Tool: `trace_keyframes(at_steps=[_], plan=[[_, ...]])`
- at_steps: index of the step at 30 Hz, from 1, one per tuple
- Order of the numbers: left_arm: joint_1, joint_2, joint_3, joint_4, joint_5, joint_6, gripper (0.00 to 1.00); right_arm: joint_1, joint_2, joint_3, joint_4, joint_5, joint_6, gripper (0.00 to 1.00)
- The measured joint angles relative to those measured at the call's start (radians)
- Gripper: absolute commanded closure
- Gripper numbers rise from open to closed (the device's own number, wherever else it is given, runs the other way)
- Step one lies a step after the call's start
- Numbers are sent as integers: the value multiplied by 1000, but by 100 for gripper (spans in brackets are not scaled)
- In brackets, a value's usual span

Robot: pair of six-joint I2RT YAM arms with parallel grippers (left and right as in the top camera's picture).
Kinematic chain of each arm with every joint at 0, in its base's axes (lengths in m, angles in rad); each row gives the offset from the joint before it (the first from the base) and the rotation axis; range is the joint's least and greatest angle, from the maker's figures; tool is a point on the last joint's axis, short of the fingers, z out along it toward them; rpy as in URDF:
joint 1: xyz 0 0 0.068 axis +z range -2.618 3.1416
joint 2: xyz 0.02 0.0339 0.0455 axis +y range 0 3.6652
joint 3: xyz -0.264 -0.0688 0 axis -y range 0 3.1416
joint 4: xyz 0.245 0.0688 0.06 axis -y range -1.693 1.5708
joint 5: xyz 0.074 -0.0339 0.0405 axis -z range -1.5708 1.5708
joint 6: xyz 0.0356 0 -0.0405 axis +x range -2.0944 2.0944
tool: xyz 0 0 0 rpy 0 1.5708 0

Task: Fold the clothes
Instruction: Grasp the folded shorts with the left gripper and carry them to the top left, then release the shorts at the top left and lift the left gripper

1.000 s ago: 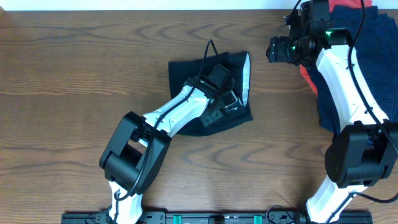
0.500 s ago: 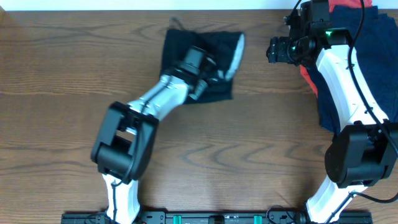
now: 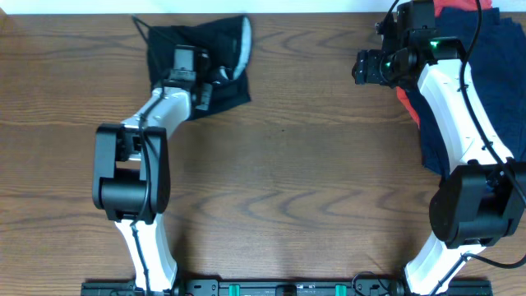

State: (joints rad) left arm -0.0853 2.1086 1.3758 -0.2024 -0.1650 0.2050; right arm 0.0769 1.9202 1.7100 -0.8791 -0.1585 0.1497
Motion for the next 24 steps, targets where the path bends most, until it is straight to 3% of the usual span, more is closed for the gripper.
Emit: trace_keyframes(at_steps=[13,24], plan=[[146,33,14,73,1,164,93,0,0,0,0,0,0,22],[198,35,14,77,-1,195,84,0,0,0,7,0,0,22]])
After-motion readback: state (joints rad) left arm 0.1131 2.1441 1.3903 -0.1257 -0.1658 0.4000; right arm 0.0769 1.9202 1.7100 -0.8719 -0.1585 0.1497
